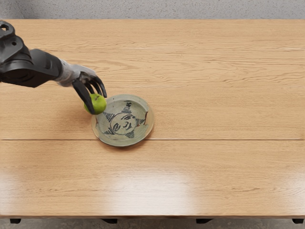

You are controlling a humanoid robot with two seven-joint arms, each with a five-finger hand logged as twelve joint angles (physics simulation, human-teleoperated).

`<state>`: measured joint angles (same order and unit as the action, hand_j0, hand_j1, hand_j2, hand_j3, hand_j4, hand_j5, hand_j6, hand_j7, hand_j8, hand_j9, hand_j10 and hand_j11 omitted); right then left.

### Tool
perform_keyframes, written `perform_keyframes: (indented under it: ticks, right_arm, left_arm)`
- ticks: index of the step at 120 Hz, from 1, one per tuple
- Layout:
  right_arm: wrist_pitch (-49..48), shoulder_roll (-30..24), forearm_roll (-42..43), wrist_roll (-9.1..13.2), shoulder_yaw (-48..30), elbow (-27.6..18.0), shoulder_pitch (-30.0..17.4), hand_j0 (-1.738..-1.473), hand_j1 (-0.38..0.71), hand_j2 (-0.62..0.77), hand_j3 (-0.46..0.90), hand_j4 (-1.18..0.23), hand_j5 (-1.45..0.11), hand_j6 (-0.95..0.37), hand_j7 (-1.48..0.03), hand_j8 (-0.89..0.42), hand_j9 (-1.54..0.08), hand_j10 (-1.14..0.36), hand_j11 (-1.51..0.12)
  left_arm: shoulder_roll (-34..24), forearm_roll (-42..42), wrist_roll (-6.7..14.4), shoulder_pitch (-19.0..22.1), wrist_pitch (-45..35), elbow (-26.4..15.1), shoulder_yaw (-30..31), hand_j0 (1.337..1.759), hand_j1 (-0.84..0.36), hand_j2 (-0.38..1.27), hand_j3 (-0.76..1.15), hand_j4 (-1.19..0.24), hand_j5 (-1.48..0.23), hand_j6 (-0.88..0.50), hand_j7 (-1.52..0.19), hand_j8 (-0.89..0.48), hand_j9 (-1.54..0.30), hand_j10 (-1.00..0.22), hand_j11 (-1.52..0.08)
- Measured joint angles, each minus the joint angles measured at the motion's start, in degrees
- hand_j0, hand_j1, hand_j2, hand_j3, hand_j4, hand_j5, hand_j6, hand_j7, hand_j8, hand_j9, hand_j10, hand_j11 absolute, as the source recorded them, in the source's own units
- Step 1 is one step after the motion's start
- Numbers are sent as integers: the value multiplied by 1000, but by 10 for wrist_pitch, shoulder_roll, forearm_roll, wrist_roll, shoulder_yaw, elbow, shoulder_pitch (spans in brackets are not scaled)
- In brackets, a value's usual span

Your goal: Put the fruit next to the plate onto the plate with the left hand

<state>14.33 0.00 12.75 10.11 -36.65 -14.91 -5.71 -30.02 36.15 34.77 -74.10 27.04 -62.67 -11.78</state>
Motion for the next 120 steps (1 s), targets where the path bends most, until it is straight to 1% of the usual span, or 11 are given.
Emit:
perform_keyframes:
  ticks: [14,17,20,36,45,57,67,86,94,107,120]
  right_arm:
    - [0,0,0,0,0,0,0,-1658,-349,0,0,0,0,0,0,0,0,0,0]
    - [0,0,0,0,0,0,0,-1658,-349,0,0,0,0,0,0,0,0,0,0]
    - [0,0,0,0,0,0,0,-1658,-349,0,0,0,0,0,0,0,0,0,0]
    - [0,0,0,0,0,0,0,-1658,-349,0,0,0,0,0,0,0,0,0,0]
    - [0,0,0,0,0,0,0,-1658,-349,0,0,0,0,0,0,0,0,0,0]
    - [0,0,0,0,0,0,0,-1658,-349,0,0,0,0,0,0,0,0,0,0]
    - [0,0,0,0,0,0,0,-1658,-349,0,0,0,0,0,0,0,0,0,0]
    - [0,0,0,0,0,0,0,-1658,-349,0,0,0,0,0,0,0,0,0,0]
    - [0,0,0,0,0,0,0,-1658,-349,0,0,0,0,0,0,0,0,0,0]
    - [0,0,0,0,0,0,0,-1658,-349,0,0,0,0,0,0,0,0,0,0]
    - [0,0,0,0,0,0,0,-1658,-349,0,0,0,0,0,0,0,0,0,0]
  left_arm:
    - [19,-9,1,0,7,-2,1,1657,-297,405,0,-629,-859,-395,-843,-375,-843,-599,-844]
    - [21,-9,2,0,8,-2,1,1657,-293,367,0,-612,-835,-396,-821,-379,-820,-583,-821]
    - [28,-9,2,0,10,-2,2,1657,-243,329,0,-563,-764,-372,-751,-357,-750,-581,-753]
    - [31,-10,2,-2,13,-2,0,1658,21,175,0,-310,-419,-211,-413,-203,-412,-317,-413]
    - [25,-16,2,2,24,-3,-20,1658,113,123,0,-223,-300,-154,-296,-149,-295,-227,-296]
    - [-14,-50,2,6,56,-2,-59,1658,194,77,0,-146,-196,-105,-193,-101,-193,-149,-193]
    - [-43,-94,2,25,69,-2,-77,1658,237,53,0,-106,-140,-78,-138,-76,-138,-107,-139]
    - [-107,-173,2,113,77,1,-157,1658,283,27,0,-62,-80,-50,-79,-48,-79,-62,-79]
    - [-142,-208,2,118,79,2,-178,1658,295,21,0,-51,-66,-42,-65,-41,-65,-51,-65]
    - [-163,-262,2,145,79,6,-194,1658,307,14,0,-39,-50,-34,-50,-33,-50,-39,-50]
    - [-163,-303,2,154,80,52,-200,1658,314,10,0,-32,-40,-28,-40,-28,-40,-31,-40]
